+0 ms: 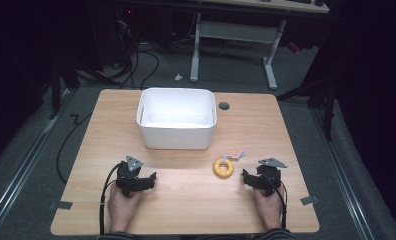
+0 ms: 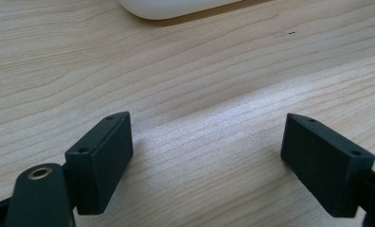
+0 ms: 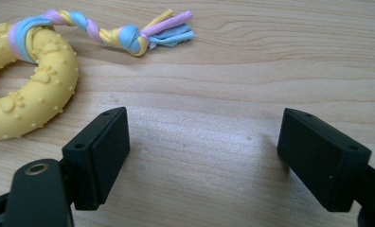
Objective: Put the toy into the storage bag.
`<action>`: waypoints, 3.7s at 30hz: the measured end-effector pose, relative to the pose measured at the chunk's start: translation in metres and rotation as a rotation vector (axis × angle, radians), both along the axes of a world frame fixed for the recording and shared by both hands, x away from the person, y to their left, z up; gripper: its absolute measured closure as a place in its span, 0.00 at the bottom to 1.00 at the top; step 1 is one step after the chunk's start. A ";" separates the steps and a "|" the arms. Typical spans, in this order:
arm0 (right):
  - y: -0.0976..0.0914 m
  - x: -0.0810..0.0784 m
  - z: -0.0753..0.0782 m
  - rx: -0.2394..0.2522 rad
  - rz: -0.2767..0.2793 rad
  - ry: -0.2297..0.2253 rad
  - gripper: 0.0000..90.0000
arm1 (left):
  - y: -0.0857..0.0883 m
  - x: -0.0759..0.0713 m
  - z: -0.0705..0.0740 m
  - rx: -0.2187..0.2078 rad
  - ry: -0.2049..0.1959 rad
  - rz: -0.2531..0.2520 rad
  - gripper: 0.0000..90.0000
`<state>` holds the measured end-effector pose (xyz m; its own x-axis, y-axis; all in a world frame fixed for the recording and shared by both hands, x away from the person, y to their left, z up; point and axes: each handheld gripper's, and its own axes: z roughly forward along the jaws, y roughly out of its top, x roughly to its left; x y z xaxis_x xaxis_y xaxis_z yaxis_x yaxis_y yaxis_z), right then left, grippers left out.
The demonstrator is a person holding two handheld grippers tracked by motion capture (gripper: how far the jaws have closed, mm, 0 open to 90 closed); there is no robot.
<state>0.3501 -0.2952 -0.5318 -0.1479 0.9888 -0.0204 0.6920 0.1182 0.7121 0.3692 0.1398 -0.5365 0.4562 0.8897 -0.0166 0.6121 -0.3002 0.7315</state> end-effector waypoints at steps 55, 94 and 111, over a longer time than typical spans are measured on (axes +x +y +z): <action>-0.003 -0.015 0.015 0.023 0.104 0.008 0.37 | 0.000 0.000 0.000 0.001 0.001 -0.001 0.20; 0.028 0.006 0.046 0.096 0.269 0.032 0.49 | 0.001 0.000 0.000 0.002 -0.001 0.000 0.21; 0.049 0.033 0.044 0.074 0.315 0.097 0.49 | 0.001 0.001 0.000 0.001 0.000 0.001 0.21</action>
